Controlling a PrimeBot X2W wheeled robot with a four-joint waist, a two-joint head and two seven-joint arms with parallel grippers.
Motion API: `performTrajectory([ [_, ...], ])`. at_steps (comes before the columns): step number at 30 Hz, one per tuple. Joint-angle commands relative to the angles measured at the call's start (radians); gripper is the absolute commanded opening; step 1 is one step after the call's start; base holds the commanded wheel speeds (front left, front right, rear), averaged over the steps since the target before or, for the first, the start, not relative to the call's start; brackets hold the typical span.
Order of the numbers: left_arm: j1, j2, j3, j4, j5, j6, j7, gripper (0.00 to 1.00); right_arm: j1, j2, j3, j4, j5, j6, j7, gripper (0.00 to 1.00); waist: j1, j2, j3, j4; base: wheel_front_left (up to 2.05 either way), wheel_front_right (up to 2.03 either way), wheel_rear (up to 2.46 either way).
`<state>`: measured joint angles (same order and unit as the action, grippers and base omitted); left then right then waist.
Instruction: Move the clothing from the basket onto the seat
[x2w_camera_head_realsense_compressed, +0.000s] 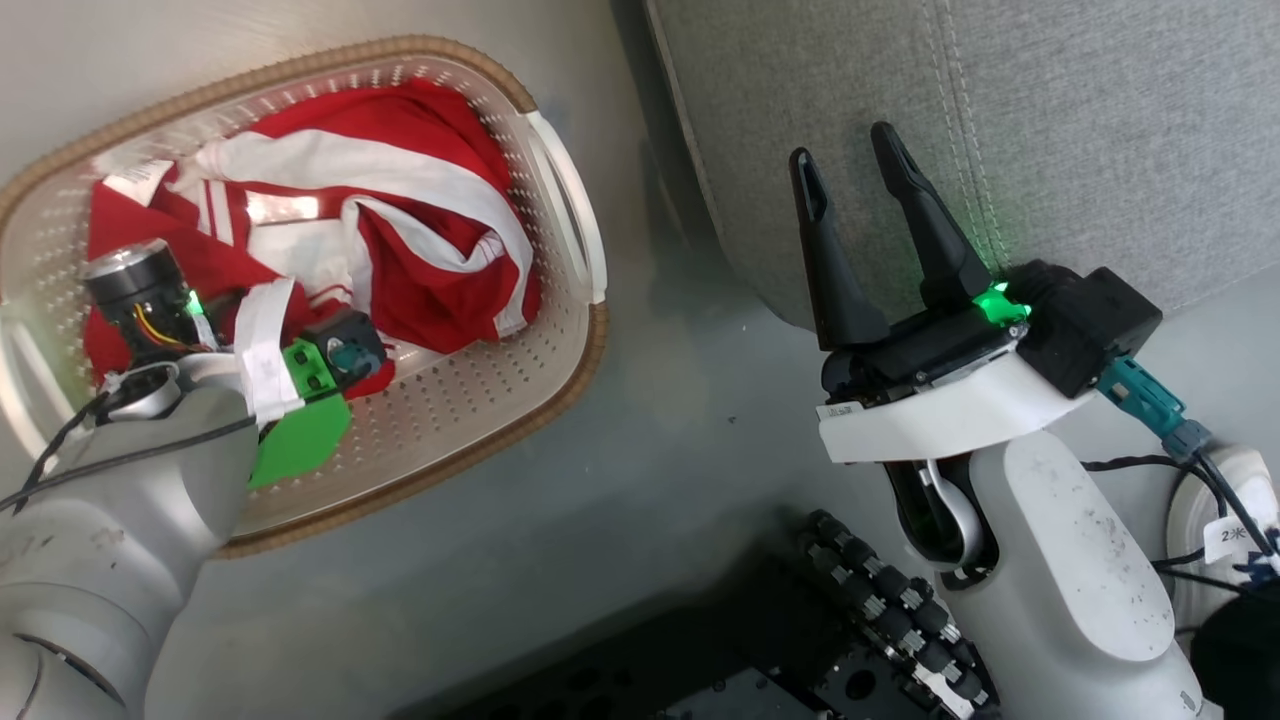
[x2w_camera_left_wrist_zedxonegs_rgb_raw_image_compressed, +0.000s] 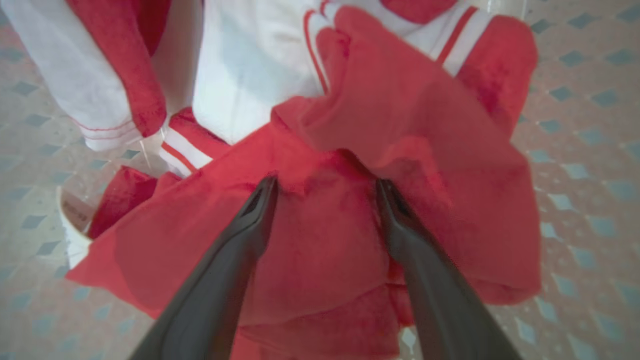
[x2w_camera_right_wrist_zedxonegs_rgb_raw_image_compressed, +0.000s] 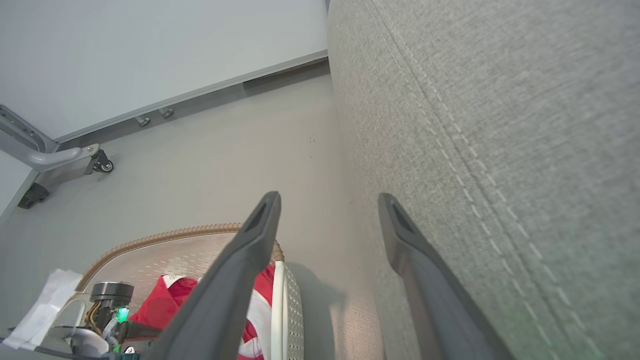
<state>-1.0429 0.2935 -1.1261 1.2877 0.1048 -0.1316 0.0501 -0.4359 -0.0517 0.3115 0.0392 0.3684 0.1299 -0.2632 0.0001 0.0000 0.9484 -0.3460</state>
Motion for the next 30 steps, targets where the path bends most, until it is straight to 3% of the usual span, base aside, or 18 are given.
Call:
performTrajectory([
  [1,-0.027,0.011,-0.008,0.002,-0.027,0.002,0.023,1.00,-0.016,0.002,0.009,-0.003,0.010,0.002,-0.002,1.00,-0.0001,0.0000,0.038,-0.024,0.00,0.00,0.00],
  [15,-0.071,0.005,-0.130,0.004,-0.202,0.002,0.215,1.00,0.014,0.002,0.018,-0.027,-0.001,0.005,0.001,1.00,-0.0001,0.0000,0.084,-0.034,0.00,0.00,0.00],
  [16,-0.075,0.007,-0.132,0.005,-0.208,0.002,0.227,0.77,0.015,0.002,0.017,-0.029,-0.003,0.005,0.001,1.00,-0.0001,0.0000,0.085,-0.033,0.00,0.00,0.00],
  [18,-0.078,0.006,-0.140,0.006,-0.220,0.002,0.241,0.00,0.014,0.002,0.017,-0.030,-0.004,0.005,0.001,1.00,-0.0001,0.0000,0.087,-0.033,0.00,0.00,0.00],
  [30,-0.090,0.011,-0.152,-0.010,-0.296,0.003,0.218,0.00,-0.034,-0.001,-0.007,-0.026,-0.026,0.004,0.000,1.00,-0.0001,0.0000,0.041,-0.016,0.00,0.00,0.00],
])
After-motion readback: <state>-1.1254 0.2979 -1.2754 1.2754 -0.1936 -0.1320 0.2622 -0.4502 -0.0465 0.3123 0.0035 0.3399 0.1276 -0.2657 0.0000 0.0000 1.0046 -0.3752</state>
